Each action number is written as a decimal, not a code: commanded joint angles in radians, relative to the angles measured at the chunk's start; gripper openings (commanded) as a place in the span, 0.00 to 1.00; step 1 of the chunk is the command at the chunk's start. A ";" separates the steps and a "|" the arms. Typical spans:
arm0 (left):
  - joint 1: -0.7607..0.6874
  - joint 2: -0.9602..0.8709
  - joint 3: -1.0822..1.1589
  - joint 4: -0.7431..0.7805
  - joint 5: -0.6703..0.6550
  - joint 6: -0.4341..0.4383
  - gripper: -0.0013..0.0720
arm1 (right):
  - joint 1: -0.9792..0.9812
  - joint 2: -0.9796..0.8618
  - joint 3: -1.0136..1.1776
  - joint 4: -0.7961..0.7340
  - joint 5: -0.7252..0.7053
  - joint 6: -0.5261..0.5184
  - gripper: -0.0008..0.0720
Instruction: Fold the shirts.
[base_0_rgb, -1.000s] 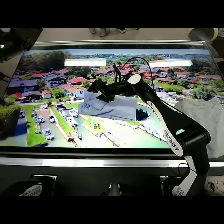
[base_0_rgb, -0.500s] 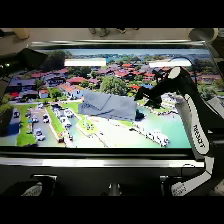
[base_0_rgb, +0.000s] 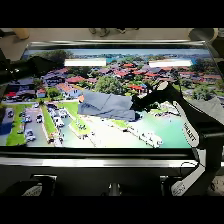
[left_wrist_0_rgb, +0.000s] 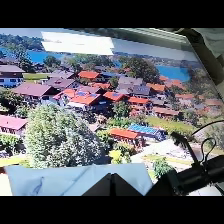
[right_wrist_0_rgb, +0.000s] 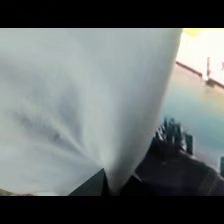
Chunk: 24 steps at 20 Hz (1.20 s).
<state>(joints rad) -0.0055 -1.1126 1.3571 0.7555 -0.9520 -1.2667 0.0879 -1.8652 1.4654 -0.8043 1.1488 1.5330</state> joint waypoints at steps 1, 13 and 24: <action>-0.001 0.000 -0.001 0.005 -0.001 0.000 0.06 | -0.053 0.044 0.114 0.086 0.062 -0.081 0.04; -0.001 -0.037 -0.007 0.027 0.008 0.004 0.06 | -0.666 0.217 0.587 -0.030 0.418 0.158 0.04; -0.001 -0.037 -0.007 0.028 0.006 0.004 0.06 | -1.012 0.344 0.587 -0.163 0.435 0.150 0.04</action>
<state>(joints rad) -0.0059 -1.1488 1.3499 0.7830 -0.9463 -1.2636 -0.8524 -1.5627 2.0514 -0.8673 1.5436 1.6833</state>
